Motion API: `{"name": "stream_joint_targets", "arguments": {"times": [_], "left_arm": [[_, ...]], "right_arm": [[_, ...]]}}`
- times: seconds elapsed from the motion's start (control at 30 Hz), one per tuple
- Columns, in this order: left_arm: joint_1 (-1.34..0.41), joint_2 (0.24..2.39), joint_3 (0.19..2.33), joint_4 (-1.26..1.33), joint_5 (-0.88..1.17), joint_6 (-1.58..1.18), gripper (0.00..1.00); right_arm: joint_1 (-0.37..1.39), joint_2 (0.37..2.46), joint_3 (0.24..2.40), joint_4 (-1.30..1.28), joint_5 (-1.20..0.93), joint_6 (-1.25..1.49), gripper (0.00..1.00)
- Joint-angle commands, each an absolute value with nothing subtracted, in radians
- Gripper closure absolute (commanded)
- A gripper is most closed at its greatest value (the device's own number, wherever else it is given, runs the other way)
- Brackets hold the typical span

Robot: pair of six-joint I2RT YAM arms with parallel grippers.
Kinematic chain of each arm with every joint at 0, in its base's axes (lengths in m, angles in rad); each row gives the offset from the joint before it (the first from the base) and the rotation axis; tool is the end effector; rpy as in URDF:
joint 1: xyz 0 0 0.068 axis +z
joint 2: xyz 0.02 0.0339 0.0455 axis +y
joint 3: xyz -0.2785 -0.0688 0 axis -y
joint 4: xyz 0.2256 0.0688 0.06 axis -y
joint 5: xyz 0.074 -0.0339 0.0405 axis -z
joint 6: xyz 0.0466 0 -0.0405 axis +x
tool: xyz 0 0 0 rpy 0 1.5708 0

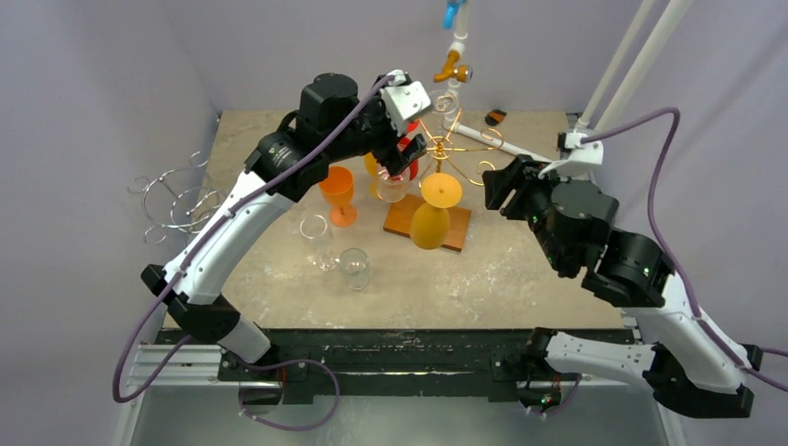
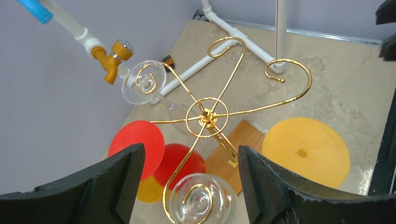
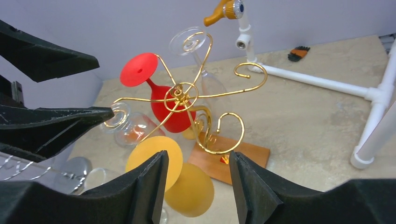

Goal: Place the wine glass upside down on the wine glass rack
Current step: Turn the wine glass upside down at the wine rack, then adjust the wine rack at the center of the board.

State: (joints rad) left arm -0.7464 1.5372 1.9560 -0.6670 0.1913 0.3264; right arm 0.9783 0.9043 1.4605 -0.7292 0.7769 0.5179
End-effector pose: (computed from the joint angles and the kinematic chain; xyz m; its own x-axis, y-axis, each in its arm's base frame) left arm 0.2204 -0.2159 0.5090 0.0863 0.3490 -0.9332 0.8174 0.5107 0.2666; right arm 0.0904 0.0758 0.4840 -0.1855 0.3567 -0.9156 -0.1313 0.9144 0.3828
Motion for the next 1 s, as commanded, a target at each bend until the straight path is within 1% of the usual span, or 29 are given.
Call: {"name": "stream_joint_targets", "arguments": {"times": [0.0, 0.03, 0.13, 0.23, 0.37, 0.47, 0.53, 0.6, 0.73, 0.97], "left_arm": [[-0.741, 1.573, 2.022, -0.644, 0.25, 0.253, 0.25], [-0.742, 1.583, 2.025, -0.645, 0.256, 0.247, 0.26], [-0.741, 1.603, 2.027, -0.644, 0.26, 0.229, 0.37], [-0.742, 1.612, 2.024, -0.632, 0.263, 0.212, 0.43], [-0.741, 1.622, 2.021, -0.626, 0.264, 0.208, 0.57], [-0.741, 1.634, 2.022, -0.63, 0.272, 0.209, 0.7], [-0.742, 1.643, 2.023, -0.636, 0.284, 0.209, 0.75], [-0.741, 1.654, 2.028, -0.642, 0.295, 0.211, 0.76], [-0.742, 1.681, 2.044, -0.657, 0.308, 0.215, 0.77], [-0.742, 1.737, 2.104, -0.697, 0.326, 0.221, 0.71]], "right_arm": [[0.955, 1.014, 1.549, -0.835, 0.847, 0.49, 0.42], [0.937, 1.036, 1.565, -0.84, 0.831, 0.489, 0.42], [0.817, 1.075, 1.589, -0.823, 0.697, 0.491, 0.42], [0.721, 1.086, 1.589, -0.793, 0.603, 0.482, 0.42], [0.654, 1.101, 1.58, -0.771, 0.531, 0.473, 0.43], [0.612, 1.107, 1.557, -0.761, 0.487, 0.465, 0.48], [0.589, 1.101, 1.538, -0.752, 0.461, 0.463, 0.52], [0.571, 1.093, 1.52, -0.747, 0.441, 0.462, 0.55], [0.545, 1.089, 1.496, -0.745, 0.406, 0.454, 0.57], [0.532, 1.086, 1.458, -0.734, 0.376, 0.456, 0.56]]}}
